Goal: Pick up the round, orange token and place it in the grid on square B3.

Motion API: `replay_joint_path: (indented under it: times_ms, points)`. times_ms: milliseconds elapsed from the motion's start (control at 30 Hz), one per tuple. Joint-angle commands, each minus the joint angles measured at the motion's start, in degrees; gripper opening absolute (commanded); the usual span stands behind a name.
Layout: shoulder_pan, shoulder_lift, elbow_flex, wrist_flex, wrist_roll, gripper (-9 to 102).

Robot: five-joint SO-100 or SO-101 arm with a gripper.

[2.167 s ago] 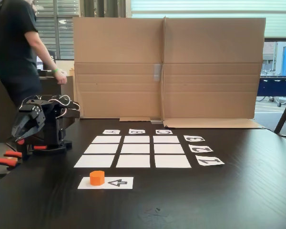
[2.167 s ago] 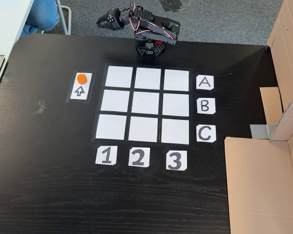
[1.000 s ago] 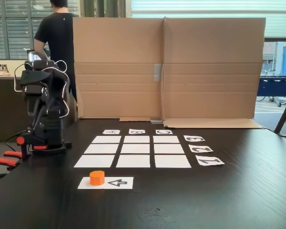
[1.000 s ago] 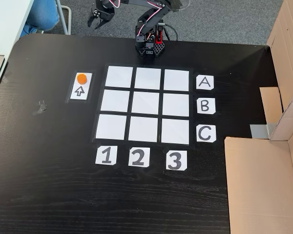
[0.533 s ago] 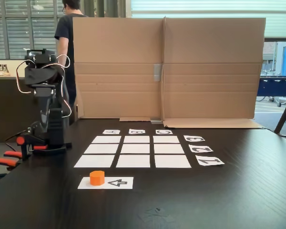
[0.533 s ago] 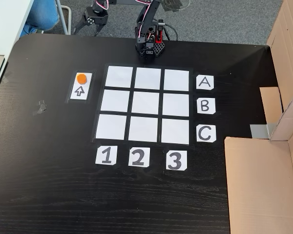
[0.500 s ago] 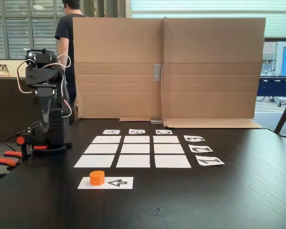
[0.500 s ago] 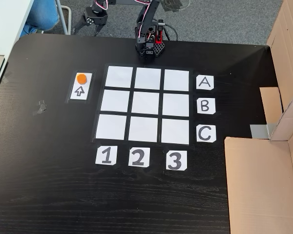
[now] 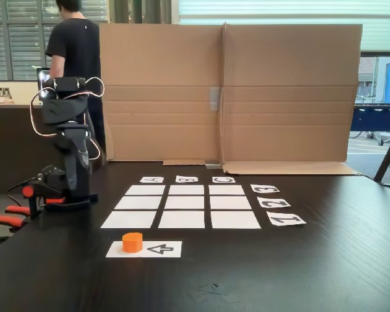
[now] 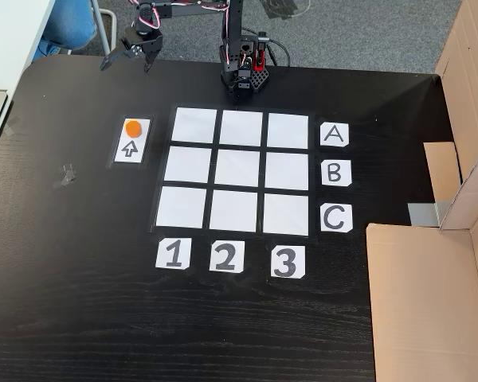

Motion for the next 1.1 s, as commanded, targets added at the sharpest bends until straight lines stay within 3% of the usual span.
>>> replay_joint_path:
  times_ms: [0, 400, 1067]
  points:
    - [-1.41, -1.93, -3.96, 0.44, -1.67, 59]
    - [-4.66, -10.02, -9.93, 0.53, -8.96, 61]
    - [-11.69, -25.49, -19.34, 0.53, -9.14, 61]
